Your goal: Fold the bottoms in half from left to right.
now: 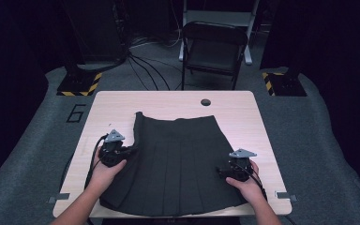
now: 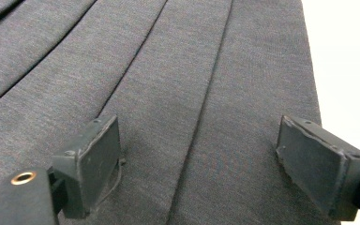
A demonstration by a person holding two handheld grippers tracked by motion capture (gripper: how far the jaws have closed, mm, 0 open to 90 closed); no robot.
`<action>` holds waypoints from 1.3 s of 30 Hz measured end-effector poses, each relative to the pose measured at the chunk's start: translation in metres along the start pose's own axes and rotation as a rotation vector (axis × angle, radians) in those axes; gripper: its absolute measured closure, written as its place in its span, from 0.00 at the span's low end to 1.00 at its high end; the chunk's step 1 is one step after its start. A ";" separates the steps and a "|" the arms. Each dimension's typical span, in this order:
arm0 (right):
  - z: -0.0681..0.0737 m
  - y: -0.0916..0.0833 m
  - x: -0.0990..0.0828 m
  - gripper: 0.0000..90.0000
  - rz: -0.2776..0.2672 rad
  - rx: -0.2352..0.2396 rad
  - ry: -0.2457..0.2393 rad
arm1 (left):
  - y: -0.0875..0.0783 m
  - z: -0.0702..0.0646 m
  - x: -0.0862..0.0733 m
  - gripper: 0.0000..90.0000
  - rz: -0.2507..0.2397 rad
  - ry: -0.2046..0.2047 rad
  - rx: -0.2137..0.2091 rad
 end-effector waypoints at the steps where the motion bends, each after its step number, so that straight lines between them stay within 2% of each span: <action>1: 0.000 0.000 0.000 0.15 0.000 0.001 0.002 | 0.000 -0.001 0.002 0.95 0.000 0.001 0.001; 5: 0.000 0.000 0.000 0.15 0.000 0.000 0.000 | -0.003 -0.001 0.008 0.95 0.010 0.012 0.016; 10: 0.000 0.000 0.000 0.15 0.000 0.001 0.000 | -0.015 0.005 0.020 0.95 -0.011 -0.016 0.022; 20: 0.000 0.000 0.000 0.15 0.000 0.001 -0.001 | -0.028 0.003 0.039 0.95 -0.013 0.008 0.025; 26: 0.000 0.000 0.000 0.15 0.000 0.001 0.001 | -0.031 -0.012 0.055 0.95 -0.019 0.042 0.006; 28: 0.000 0.000 0.000 0.15 0.000 0.002 -0.001 | -0.028 -0.022 0.063 0.95 -0.020 0.068 -0.001; 33: 0.000 0.000 0.000 0.15 -0.001 0.003 -0.006 | -0.022 -0.040 0.072 0.95 -0.030 0.092 -0.026; 34: 0.000 0.000 0.000 0.15 -0.001 0.003 -0.006 | -0.022 -0.040 0.072 0.95 -0.030 0.092 -0.026; 36: 0.000 0.000 0.000 0.15 0.000 0.006 0.000 | -0.017 -0.051 0.076 0.95 -0.024 0.113 -0.043; 38: 0.000 0.000 0.000 0.15 0.000 0.004 -0.004 | -0.016 -0.054 0.077 0.95 -0.030 0.115 -0.049; 39: 0.000 0.000 0.000 0.15 -0.001 0.006 -0.002 | -0.014 -0.061 0.080 0.95 -0.028 0.127 -0.055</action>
Point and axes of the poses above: each handheld gripper's, and its own axes: y roughly forward along the jaws, x roughly out of its top, z roughly to its left, the point moved 10 cm from there along y, roughly forward along the jaws, and after that the axes turned 6 degrees about z, right-handed, at the moved point
